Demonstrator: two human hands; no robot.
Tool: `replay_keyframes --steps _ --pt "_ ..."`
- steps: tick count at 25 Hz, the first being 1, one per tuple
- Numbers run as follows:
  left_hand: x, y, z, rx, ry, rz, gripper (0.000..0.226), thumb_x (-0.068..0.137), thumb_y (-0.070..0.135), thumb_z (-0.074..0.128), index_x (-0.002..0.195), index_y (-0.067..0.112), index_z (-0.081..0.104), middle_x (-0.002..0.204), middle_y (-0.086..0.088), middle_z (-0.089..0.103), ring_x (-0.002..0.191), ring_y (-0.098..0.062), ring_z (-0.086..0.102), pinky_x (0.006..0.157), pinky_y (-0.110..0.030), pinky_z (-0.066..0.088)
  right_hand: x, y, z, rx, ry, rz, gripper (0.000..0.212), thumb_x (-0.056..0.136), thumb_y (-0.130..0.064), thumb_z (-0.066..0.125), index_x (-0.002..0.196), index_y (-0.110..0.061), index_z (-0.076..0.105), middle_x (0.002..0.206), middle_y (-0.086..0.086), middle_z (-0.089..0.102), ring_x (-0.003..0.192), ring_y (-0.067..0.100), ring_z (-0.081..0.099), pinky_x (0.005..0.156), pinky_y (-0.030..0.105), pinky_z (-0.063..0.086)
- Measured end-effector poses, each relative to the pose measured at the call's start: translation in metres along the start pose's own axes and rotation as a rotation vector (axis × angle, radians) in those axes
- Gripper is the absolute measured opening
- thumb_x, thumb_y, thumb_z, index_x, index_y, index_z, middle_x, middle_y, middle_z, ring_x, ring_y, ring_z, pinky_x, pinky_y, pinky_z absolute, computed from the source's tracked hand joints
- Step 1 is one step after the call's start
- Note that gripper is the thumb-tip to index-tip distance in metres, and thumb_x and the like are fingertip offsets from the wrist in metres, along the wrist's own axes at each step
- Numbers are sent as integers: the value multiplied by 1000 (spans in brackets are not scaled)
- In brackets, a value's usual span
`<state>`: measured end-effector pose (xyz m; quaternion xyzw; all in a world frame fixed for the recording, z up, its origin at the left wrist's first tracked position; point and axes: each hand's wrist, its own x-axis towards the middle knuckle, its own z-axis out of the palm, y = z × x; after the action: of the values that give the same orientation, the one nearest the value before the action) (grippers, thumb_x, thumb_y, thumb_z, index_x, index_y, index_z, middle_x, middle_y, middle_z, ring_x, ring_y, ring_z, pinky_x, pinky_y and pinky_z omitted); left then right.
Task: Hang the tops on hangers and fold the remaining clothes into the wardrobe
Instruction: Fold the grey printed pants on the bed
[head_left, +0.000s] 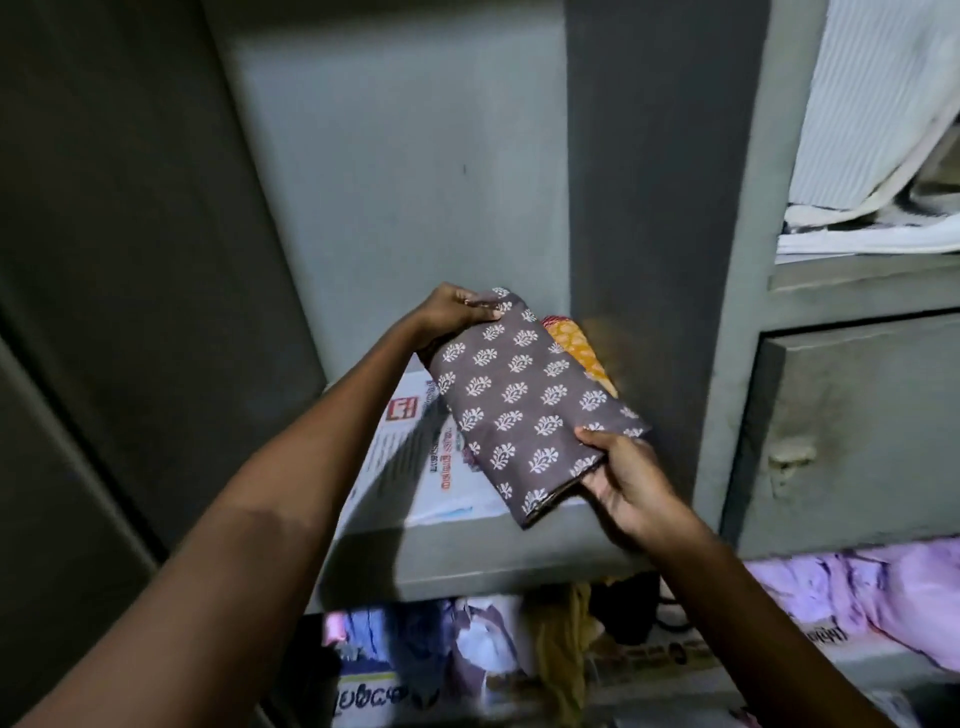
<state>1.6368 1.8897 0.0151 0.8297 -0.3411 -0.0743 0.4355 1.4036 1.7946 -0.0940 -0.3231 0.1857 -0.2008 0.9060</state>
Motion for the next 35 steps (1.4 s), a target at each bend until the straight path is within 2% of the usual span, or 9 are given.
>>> replay_keyframes --steps 2,7,10,13,16,20,25,29,35 --pt "38 4 6 56 -70 69 24 77 19 77 94 8 65 84 -9 63 72 -11 56 69 -22 46 9 1 9 17 34 0 40 85 8 52 124 2 53 114 21 65 97 32 66 82 48 55" --pt "109 21 22 107 -120 212 41 76 24 77 98 -9 67 79 -13 65 70 -14 54 70 -28 45 29 -6 35 4 117 -55 32 91 2 48 124 0 50 97 22 69 66 24 71 58 38 59" --pt "136 8 43 240 -125 217 34 78 35 74 80 1 70 80 -16 68 73 -19 56 73 -33 46 41 1 36 -11 265 -98 32 93 -2 48 125 -3 49 99 20 67 60 22 69 44 29 54" --pt "138 -23 75 307 -155 192 22 84 34 68 71 16 64 86 -11 68 85 -26 62 79 -34 46 43 13 28 -20 292 -130 29 94 -6 51 122 -4 50 89 14 68 57 17 69 45 27 54" --pt "134 -29 83 325 -64 228 18 88 36 60 81 20 65 96 -8 67 95 -28 59 82 -35 45 44 13 27 -79 281 -126 15 92 -4 54 107 -1 51 69 12 65 54 16 67 56 25 58" --pt "128 -26 90 559 -14 240 31 92 41 52 102 15 67 110 -9 65 104 -30 57 83 -33 42 45 17 28 -197 325 -131 15 92 -1 54 79 -5 47 74 14 57 57 19 64 52 25 57" --pt "99 -10 103 788 210 187 49 92 38 49 131 8 45 137 -14 44 127 -30 39 103 -39 30 33 7 22 -394 262 -62 12 94 -7 54 84 -1 53 55 12 66 47 19 66 45 26 55" --pt "57 -18 132 734 -99 105 63 99 50 17 151 16 8 159 -7 -1 146 -27 -4 116 -43 -3 26 7 17 -407 208 -28 11 94 -9 53 85 -3 53 57 10 67 49 19 67 45 25 55" --pt "-3 3 142 675 -149 4 61 100 48 9 151 16 2 158 -6 -3 145 -27 -5 116 -47 -5 1 3 0 -371 77 14 16 97 -2 43 84 -2 52 73 17 61 50 17 67 51 24 56"
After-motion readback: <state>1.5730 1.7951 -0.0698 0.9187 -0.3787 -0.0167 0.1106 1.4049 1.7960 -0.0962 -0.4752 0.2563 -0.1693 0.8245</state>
